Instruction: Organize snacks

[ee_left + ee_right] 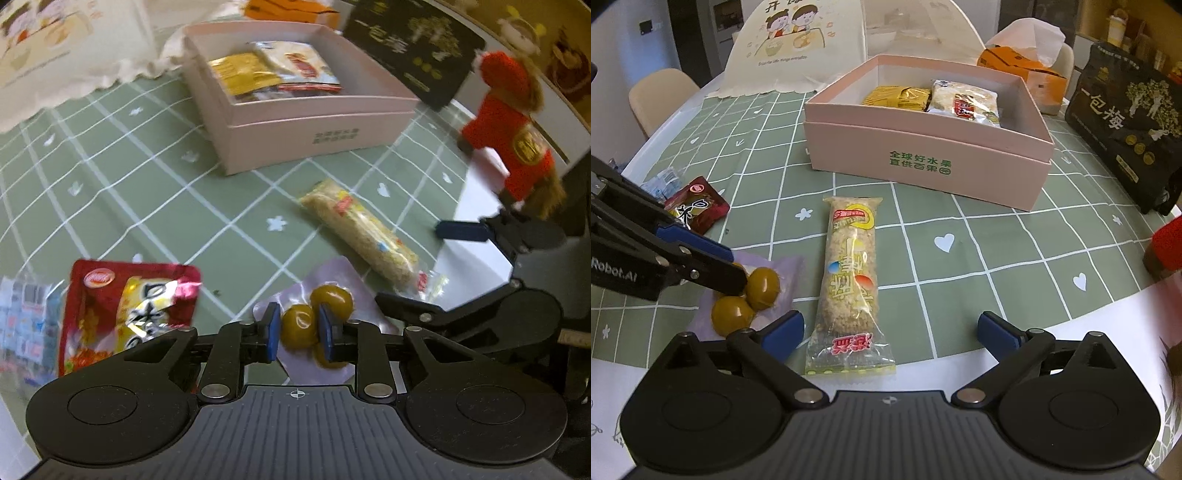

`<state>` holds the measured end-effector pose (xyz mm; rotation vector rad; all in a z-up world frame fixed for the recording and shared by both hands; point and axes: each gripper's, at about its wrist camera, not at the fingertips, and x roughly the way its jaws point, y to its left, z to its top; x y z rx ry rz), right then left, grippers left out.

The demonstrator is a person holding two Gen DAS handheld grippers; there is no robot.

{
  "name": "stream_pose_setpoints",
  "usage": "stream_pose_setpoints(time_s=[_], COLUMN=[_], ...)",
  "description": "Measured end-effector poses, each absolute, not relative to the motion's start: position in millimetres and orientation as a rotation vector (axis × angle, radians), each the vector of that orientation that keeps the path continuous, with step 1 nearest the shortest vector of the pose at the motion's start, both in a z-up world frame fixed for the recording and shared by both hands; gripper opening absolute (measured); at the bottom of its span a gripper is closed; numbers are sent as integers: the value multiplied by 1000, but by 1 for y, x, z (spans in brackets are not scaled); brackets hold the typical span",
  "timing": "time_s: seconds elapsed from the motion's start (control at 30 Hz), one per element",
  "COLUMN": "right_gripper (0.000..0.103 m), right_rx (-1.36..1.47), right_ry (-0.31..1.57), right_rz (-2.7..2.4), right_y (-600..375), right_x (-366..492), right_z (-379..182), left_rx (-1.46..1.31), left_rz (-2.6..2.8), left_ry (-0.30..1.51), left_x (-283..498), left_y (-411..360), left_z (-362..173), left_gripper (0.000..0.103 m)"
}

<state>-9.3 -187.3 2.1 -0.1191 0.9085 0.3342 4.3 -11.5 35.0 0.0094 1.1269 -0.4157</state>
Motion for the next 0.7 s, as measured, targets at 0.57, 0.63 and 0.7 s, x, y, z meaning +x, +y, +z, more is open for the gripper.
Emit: stream_pose_setpoints(time_s=[0.57,0.63,0.7], right_gripper=[57,48,36], right_rx=[-110,-141,-154], right_ry=[964,953,950], right_rz=[431,424,426], right_y=[-165,-156,-151], right_x=[23,26,26], right_z=[19,19,20], left_rx=[-60,-62,-52], left_rz=[-287,-292,-298], left_ry=[1076,1080,1080], left_x=[-21,-22,-24], left_y=[5,5,4], left_z=[36,36,36], left_gripper=[27,27,27])
